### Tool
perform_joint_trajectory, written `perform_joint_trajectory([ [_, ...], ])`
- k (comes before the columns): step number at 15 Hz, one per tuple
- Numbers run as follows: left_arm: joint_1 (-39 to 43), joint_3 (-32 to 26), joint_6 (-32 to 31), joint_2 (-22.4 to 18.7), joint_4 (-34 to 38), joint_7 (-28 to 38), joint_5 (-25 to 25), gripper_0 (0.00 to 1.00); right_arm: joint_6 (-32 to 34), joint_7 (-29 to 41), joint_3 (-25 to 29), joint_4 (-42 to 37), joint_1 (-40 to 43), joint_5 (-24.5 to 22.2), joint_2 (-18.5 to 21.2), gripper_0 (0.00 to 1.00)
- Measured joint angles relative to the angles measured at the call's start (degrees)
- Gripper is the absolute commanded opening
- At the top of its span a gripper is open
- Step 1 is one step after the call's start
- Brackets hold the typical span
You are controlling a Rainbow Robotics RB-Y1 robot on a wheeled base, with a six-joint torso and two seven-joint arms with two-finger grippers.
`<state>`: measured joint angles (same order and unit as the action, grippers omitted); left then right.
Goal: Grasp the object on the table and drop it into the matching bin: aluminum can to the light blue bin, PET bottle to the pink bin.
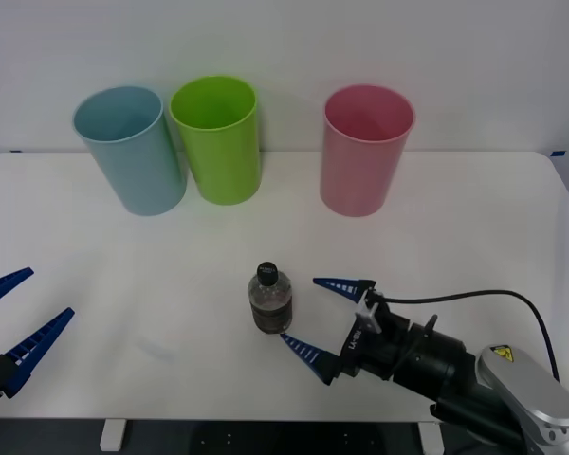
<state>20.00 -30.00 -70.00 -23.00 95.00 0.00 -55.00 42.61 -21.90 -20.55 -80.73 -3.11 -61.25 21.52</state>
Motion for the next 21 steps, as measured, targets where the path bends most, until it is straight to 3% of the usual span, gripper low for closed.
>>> perform_joint_trajectory([
  [5,0.0,0.0,0.0,0.0,0.0,0.0,0.0,1.0,-3.45,0.34,-3.63,1.96,-3.13,-0.41,-1.61,1.0],
  [12,0.0,0.0,0.0,0.0,0.0,0.0,0.0,1.0,-6.0,-0.01,-4.12,8.71,-8.03,-3.18,-6.74,1.0],
  [19,0.0,0.0,0.0,0.0,0.0,0.0,0.0,1.0,-7.03,-0.24,-4.59,10.58,-9.23,-3.35,-7.98,1.0],
  [21,0.0,0.0,0.0,0.0,0.0,0.0,0.0,1.0,-7.17,-0.28,-4.52,10.55,-9.36,-3.43,-7.98,0.15],
])
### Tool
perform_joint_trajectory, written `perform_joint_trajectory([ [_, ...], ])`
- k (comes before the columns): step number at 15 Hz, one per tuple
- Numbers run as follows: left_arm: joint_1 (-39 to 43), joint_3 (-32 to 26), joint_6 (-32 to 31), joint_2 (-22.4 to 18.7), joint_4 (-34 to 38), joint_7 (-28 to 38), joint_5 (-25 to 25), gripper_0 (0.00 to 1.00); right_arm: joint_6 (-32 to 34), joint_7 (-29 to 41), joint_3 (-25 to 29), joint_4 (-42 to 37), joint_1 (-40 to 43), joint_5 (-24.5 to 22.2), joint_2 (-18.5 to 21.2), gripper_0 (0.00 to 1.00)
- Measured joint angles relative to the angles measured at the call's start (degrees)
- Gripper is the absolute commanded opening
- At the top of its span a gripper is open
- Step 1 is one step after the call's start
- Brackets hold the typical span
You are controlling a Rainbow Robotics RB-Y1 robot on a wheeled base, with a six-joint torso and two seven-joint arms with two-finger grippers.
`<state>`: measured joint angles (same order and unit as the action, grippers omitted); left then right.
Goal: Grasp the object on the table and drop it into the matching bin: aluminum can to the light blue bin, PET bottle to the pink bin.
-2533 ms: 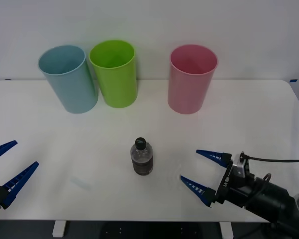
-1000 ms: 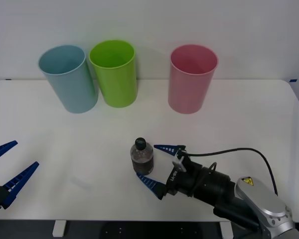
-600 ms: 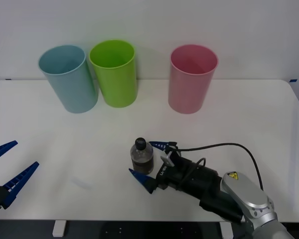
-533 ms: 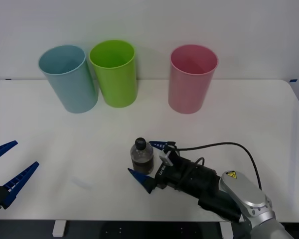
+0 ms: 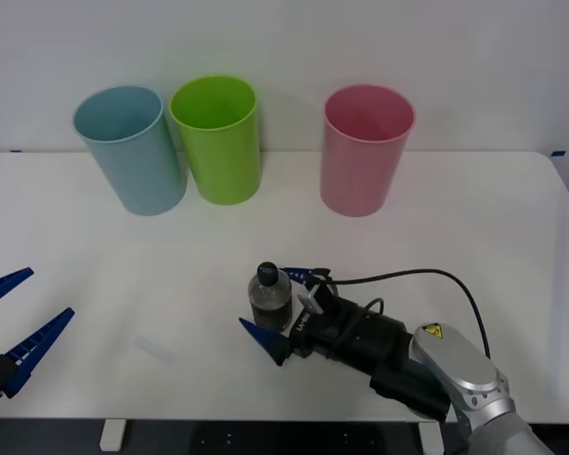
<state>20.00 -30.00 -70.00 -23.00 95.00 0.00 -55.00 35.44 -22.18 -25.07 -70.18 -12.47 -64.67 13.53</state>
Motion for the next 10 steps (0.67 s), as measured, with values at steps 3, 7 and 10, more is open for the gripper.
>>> perform_joint_trajectory([
  [3,0.0,0.0,0.0,0.0,0.0,0.0,0.0,1.0,-0.1,0.34,0.01,0.03,-0.01,0.14,0.0,0.0],
  [7,0.0,0.0,0.0,0.0,0.0,0.0,0.0,1.0,-0.12,0.32,0.05,-0.02,0.01,1.0,0.0,0.0],
  [10,0.0,0.0,0.0,0.0,0.0,0.0,0.0,1.0,-0.19,0.4,0.03,-0.02,0.01,2.01,0.0,0.0],
])
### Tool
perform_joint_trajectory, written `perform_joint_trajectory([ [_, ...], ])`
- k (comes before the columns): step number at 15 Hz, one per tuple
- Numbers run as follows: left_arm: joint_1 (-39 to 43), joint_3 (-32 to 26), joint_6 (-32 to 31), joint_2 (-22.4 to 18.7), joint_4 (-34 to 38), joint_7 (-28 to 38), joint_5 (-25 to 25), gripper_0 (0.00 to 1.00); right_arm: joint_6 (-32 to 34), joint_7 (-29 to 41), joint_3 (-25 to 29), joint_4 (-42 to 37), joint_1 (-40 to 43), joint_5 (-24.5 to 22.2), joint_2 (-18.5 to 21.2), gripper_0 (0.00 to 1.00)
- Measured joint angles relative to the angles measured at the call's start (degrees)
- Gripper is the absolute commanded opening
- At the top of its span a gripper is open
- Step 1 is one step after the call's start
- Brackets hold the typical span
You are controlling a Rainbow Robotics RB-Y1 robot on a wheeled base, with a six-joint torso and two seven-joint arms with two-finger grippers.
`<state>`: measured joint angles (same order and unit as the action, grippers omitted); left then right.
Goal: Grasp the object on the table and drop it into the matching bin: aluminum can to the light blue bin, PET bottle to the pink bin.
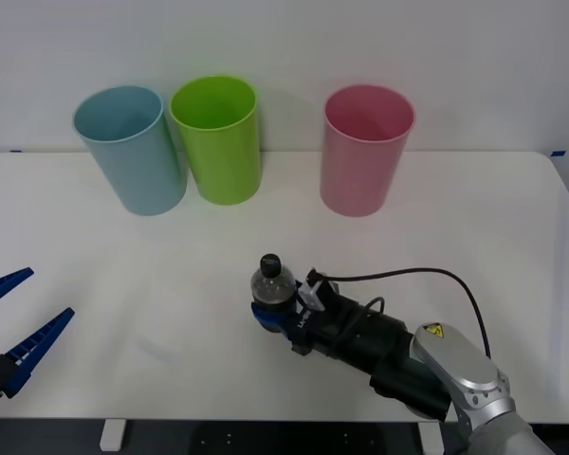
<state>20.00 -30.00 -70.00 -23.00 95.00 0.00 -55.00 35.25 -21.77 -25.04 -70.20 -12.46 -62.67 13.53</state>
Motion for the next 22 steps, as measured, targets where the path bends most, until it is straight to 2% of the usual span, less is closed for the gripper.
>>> perform_joint_trajectory([
  [4,0.0,0.0,0.0,0.0,0.0,0.0,0.0,1.0,0.0,0.08,0.24,-0.36,0.05,2.8,0.13,0.0],
  [9,0.0,0.0,0.0,0.0,0.0,0.0,0.0,1.0,-0.03,2.09,3.41,-3.49,0.35,4.06,1.87,0.0],
  [16,0.0,0.0,0.0,0.0,0.0,0.0,0.0,1.0,-0.87,16.59,10.05,-16.52,4.21,4.22,8.78,0.0],
  [22,0.0,0.0,0.0,0.0,0.0,0.0,0.0,1.0,-0.84,27.47,16.62,-23.65,5.0,4.23,9.58,0.0],
])
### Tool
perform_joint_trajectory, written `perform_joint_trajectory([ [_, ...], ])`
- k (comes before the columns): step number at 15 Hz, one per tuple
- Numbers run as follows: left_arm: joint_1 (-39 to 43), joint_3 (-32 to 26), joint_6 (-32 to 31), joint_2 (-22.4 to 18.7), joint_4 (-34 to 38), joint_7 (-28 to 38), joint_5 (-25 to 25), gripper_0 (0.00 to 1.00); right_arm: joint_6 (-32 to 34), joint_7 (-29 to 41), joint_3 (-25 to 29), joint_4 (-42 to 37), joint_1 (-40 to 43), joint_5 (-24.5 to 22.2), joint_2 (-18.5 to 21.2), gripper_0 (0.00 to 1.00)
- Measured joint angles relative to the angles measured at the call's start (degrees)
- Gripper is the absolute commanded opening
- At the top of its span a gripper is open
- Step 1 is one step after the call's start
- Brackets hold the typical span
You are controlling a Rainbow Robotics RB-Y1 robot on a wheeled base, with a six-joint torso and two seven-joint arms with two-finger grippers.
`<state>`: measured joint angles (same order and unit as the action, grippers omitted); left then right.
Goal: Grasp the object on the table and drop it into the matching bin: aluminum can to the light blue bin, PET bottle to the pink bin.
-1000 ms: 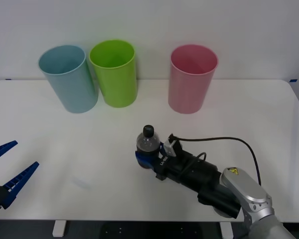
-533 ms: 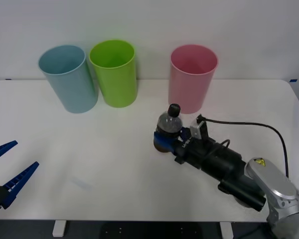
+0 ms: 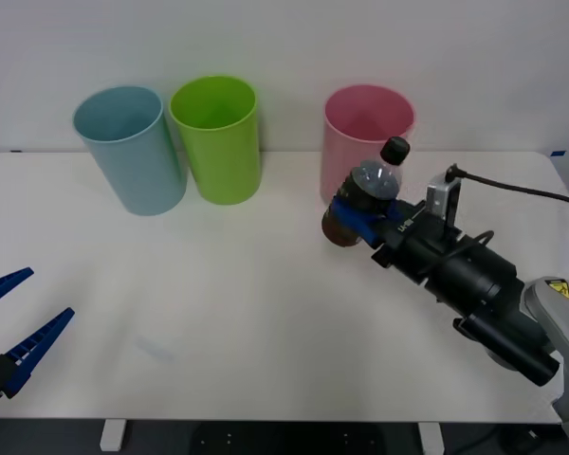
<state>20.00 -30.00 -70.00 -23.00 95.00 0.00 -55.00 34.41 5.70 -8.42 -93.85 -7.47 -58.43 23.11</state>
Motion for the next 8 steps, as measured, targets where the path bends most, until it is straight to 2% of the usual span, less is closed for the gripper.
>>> perform_joint_trajectory([
  [4,0.0,0.0,0.0,0.0,0.0,0.0,0.0,1.0,-0.49,7.86,2.28,-4.92,-0.11,-0.07,2.44,0.0],
  [8,0.0,0.0,0.0,0.0,0.0,0.0,0.0,1.0,-2.09,16.17,2.97,-9.24,-2.2,-0.08,7.0,0.0],
])
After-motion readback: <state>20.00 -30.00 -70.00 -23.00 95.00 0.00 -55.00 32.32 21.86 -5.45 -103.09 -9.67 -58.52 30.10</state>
